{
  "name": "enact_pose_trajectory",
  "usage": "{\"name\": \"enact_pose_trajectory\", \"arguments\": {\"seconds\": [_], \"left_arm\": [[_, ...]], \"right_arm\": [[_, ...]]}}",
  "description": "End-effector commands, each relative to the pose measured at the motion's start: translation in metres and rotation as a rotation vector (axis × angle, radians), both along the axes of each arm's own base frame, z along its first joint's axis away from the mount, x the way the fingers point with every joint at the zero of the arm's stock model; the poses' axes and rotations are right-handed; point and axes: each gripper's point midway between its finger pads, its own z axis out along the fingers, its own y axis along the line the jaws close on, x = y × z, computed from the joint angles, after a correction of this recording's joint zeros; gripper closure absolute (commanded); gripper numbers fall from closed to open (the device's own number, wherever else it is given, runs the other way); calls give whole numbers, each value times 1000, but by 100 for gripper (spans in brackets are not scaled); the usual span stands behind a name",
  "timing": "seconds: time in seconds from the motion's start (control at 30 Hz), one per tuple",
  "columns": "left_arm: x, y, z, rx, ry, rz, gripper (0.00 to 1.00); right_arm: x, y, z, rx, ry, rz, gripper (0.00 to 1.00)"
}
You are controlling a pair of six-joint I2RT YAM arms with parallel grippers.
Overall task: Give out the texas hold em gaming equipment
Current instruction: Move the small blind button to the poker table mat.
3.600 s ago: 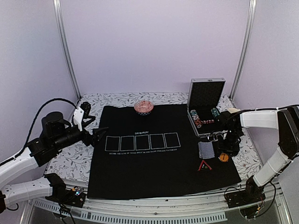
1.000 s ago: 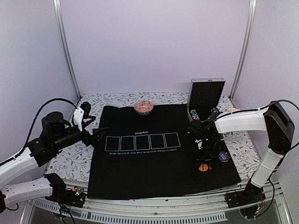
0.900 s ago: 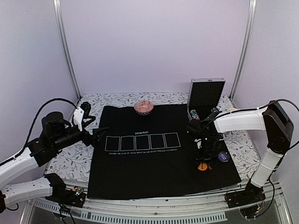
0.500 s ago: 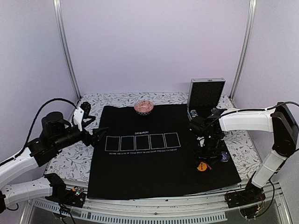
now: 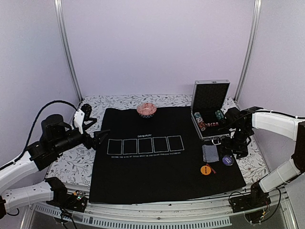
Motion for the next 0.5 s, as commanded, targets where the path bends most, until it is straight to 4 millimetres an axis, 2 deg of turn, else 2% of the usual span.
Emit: {"name": "enact_pose_trajectory", "arguments": {"seconds": [0.0,0.27,0.47], "left_arm": [[-3,-3,12,-18,-32,-16,7],[-2,-4,10,-11,-26,-18,7],[-1,-4,8,-8,-22,-18,7]], "right_arm": [[12,-14,-19,-9,-16,37,19],[24,-18,-39,-19,-1,69,20],[22,-23,-54,-43,39,81,26]]}}
